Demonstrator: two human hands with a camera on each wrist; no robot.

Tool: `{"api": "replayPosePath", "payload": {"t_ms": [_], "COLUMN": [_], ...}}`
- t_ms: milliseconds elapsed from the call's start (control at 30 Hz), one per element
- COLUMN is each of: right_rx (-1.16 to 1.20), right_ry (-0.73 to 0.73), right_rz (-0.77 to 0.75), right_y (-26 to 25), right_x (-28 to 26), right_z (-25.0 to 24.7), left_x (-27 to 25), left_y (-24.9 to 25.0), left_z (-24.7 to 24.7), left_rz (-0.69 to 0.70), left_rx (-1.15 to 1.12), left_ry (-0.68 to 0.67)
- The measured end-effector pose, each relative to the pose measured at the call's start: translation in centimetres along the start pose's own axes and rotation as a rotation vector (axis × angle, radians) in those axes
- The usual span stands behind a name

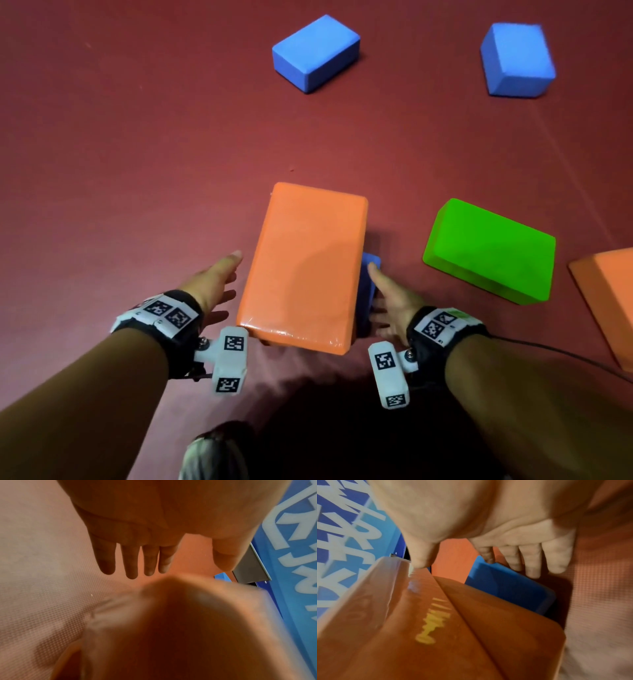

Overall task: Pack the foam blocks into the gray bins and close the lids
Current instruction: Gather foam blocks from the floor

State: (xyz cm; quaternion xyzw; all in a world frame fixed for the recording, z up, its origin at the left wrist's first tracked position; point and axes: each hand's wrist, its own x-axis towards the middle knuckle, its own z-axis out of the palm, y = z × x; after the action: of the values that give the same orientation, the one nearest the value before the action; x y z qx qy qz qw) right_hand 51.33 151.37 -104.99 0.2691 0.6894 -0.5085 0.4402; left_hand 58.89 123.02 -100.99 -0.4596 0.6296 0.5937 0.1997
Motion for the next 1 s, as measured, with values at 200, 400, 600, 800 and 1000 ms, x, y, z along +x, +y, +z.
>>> {"api": "replayPosePath", "payload": {"t_ms": [200, 400, 600, 800, 1000], "right_rx": [0.009, 0.077, -0.003, -0.016, 0.161], "right_ry": [-0.078, -0.03, -0.096, -0.181, -0.309], "right_rz": [-0.057, -0.068, 0.008, 0.045, -0.083], "right_y": [0.4, -1.6, -3.6, -3.4, -3.4], "right_x": [0.2, 0.4, 0.5, 0.7, 1.2], "right_z": [0.2, -0.4, -3.6, -4.4, -4.2], "left_x": [1.6, 1.4, 2.2, 4.7, 5.7], "left_y": [0.3, 0.4, 1.9, 2.0, -0.6], "left_z": [0.8, 2.7, 4.2, 2.0, 3.1], "left_rz": [0.033, -0.026, 0.055, 0.049, -0.021], "left_rx": [0.014, 0.091, 0.27, 0.214, 0.166], "left_ry": [-0.131, -0.32, -0.201, -0.089, -0.175]}}
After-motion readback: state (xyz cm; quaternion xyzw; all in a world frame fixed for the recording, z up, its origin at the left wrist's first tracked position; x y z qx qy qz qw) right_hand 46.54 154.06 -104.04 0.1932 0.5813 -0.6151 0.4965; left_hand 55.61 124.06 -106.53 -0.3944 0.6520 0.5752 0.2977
